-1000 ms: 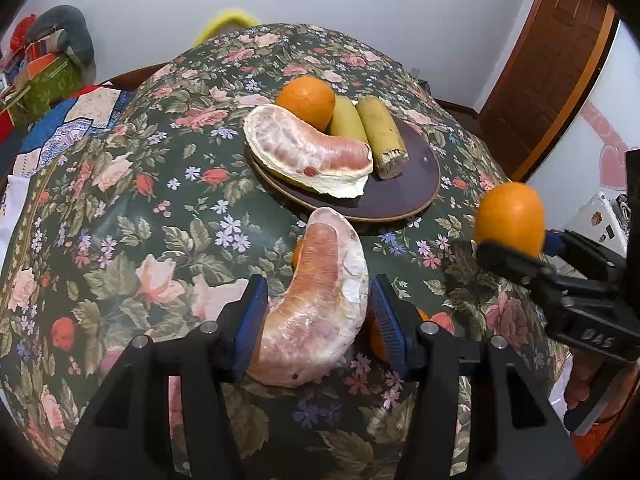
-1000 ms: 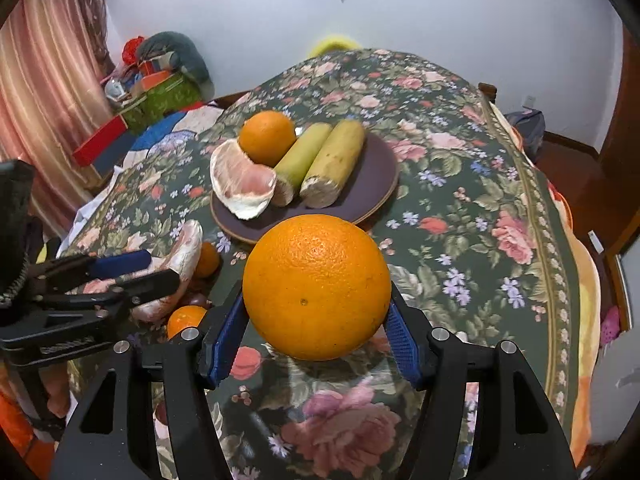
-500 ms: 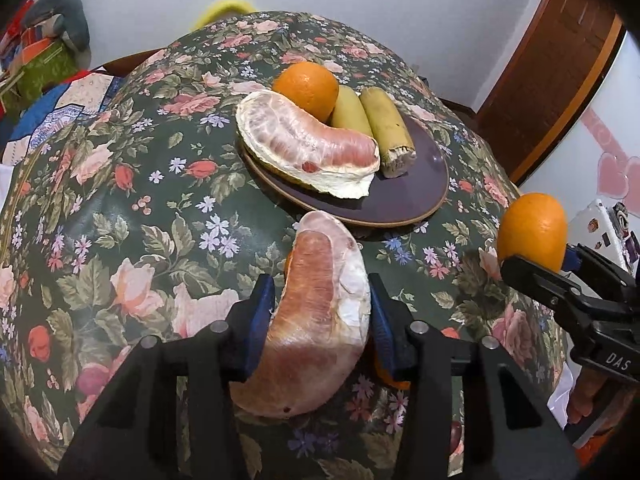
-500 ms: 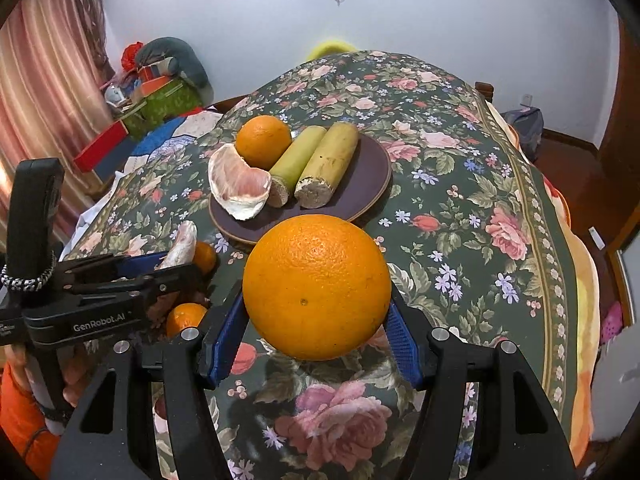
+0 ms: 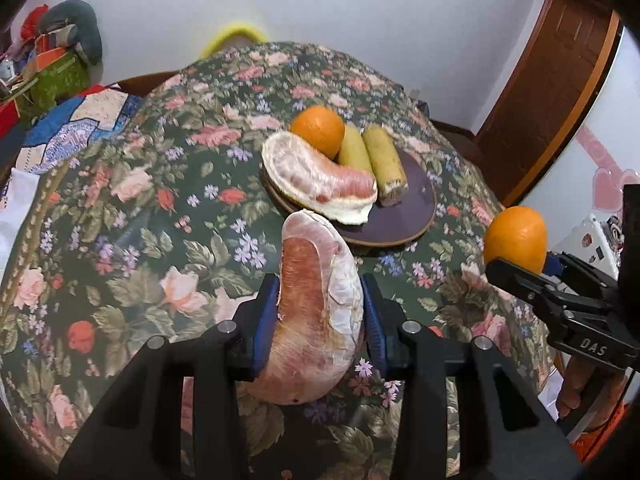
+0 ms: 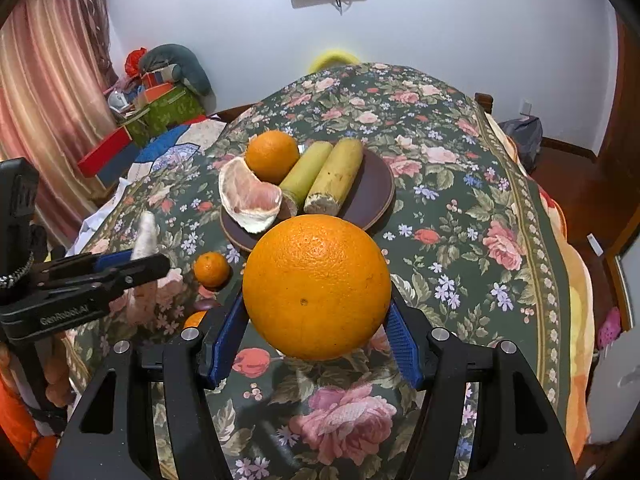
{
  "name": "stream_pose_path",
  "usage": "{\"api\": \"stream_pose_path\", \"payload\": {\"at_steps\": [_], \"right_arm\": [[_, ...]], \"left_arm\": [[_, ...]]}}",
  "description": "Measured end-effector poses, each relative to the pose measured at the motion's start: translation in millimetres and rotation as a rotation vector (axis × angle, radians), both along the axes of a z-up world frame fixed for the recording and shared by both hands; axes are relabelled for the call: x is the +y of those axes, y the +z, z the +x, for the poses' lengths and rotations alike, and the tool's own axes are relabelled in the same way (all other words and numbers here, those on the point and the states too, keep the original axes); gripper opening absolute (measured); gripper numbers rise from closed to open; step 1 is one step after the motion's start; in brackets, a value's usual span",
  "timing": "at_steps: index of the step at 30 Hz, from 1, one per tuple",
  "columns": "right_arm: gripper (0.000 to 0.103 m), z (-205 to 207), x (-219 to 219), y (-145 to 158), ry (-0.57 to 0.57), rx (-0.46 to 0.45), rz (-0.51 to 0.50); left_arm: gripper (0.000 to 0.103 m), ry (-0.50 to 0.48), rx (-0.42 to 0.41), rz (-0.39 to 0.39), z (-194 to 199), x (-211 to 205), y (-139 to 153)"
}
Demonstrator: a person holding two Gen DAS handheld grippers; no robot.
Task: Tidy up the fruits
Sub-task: 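Carry the large orange toward the plate with the right gripper while the left carries the pomelo segment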
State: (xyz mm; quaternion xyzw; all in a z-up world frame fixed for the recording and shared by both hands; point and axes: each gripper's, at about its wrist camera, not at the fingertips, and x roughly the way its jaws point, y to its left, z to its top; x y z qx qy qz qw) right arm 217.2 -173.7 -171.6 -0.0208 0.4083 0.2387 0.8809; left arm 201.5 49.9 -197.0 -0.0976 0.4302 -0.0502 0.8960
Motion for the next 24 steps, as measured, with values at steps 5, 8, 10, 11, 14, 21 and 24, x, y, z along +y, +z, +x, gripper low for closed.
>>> {"api": "stream_pose_path", "payload": {"at_steps": [5, 8, 10, 11, 14, 21, 24], "right_arm": [[0.061, 2, -3, 10, -0.011, -0.025, 0.011], [0.061, 4, -5, 13, -0.018, -0.034, 0.017], [0.061, 6, -6, 16, -0.023, -0.043, 0.021], [0.061, 7, -7, 18, -0.025, -0.047, 0.023], [0.061, 12, -9, 20, -0.031, -0.055, 0.027], [0.061, 26, -10, 23, -0.040, -0.071, 0.031], [0.061, 35, -10, 21, -0.041, -0.074, 0.026]], "left_arm": [[0.040, 0.007, -0.045, -0.004, -4, 1, 19], [0.039, 0.004, -0.069, -0.001, -3, -2, 28], [0.039, 0.004, -0.084, -0.004, 0, -3, 34], [0.039, 0.004, -0.090, -0.003, 2, -3, 36], [0.039, 0.004, -0.107, -0.003, 9, -5, 41], [0.039, 0.002, -0.128, 0.000, 32, -8, 48], [0.039, 0.000, -0.128, -0.001, 42, -10, 47]]}}
